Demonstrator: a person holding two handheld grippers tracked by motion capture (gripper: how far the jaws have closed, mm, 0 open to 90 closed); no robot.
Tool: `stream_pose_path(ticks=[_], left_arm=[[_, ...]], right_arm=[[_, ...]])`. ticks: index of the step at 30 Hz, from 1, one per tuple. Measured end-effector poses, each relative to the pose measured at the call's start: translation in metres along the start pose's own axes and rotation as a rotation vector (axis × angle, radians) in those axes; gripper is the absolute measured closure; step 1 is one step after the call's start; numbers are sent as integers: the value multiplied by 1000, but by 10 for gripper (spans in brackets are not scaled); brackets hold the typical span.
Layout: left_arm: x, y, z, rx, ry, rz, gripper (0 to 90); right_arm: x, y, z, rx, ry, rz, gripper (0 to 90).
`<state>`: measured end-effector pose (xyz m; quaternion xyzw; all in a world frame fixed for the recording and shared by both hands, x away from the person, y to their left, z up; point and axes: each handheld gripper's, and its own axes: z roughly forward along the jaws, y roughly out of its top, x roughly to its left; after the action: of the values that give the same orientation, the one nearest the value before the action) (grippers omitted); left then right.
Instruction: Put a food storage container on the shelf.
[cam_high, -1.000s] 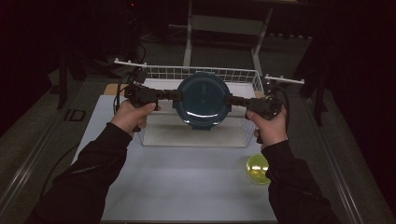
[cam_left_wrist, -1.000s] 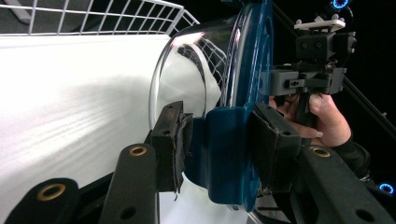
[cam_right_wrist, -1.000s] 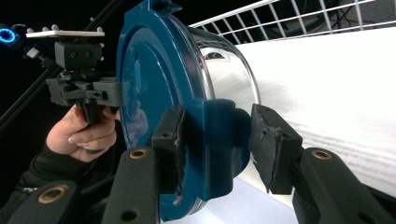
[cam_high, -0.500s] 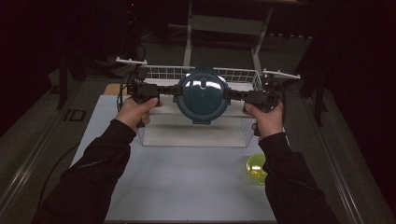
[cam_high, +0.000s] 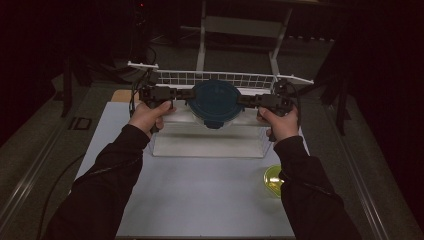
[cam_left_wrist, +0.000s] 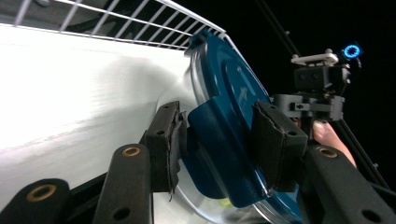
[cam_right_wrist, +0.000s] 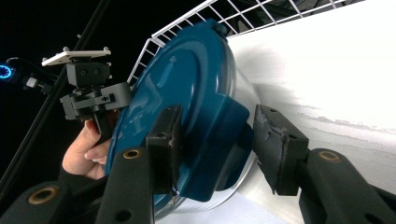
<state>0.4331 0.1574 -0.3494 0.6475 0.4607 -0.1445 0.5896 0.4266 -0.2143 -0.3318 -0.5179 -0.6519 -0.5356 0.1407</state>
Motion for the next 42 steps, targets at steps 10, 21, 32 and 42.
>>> stream_pose_path(ticks=[10, 21, 32, 42], left_arm=[[-13, 1, -12, -77, 92, 136, 426], [-41, -19, -33, -75, 151, 327, 387], [-57, -44, -41, -44, 96, 437, 247], [-66, -87, -46, -59, 140, 528, 0]], right_arm=[[14, 4, -5, -25, -94, -97, 512], [42, -5, -29, -69, -146, -247, 493], [74, -43, -30, -21, -43, -347, 505], [89, -83, -8, 56, 4, -423, 642]])
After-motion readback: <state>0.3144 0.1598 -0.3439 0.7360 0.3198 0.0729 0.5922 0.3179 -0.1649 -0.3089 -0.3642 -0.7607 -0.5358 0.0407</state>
